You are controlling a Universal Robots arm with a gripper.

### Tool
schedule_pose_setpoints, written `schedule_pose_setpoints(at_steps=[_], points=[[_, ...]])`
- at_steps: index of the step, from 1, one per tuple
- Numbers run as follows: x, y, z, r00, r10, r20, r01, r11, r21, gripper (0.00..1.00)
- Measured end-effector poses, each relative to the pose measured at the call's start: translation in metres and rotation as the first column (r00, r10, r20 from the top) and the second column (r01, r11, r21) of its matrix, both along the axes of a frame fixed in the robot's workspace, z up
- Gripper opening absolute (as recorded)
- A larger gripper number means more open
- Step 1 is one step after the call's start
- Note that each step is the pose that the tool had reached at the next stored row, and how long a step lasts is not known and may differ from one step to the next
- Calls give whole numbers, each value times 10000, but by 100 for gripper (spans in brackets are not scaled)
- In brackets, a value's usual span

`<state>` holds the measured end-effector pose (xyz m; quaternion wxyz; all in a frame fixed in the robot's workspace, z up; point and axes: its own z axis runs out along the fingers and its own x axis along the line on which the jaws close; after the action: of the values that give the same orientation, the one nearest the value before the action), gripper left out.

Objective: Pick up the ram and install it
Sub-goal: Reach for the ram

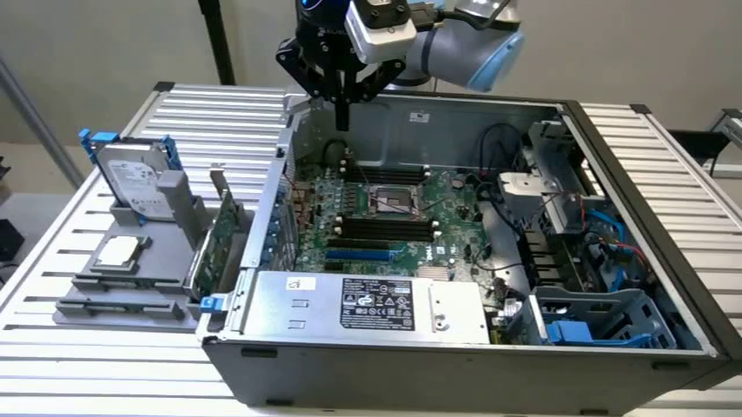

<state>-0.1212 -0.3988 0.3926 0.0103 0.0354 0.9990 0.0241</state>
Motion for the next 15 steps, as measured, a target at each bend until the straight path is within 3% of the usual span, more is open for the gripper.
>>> schedule_pose_setpoints(at_steps=[4,6,11,15], points=[[0,-1,0,10000,0,0,0,10000,0,11],[-13,-22,-1,10000,-1,1,1,10000,1,11],[-68,-195,0,10000,0,-1,0,10000,0,11],[-190,-281,-1,10000,0,0,0,10000,-3,11]])
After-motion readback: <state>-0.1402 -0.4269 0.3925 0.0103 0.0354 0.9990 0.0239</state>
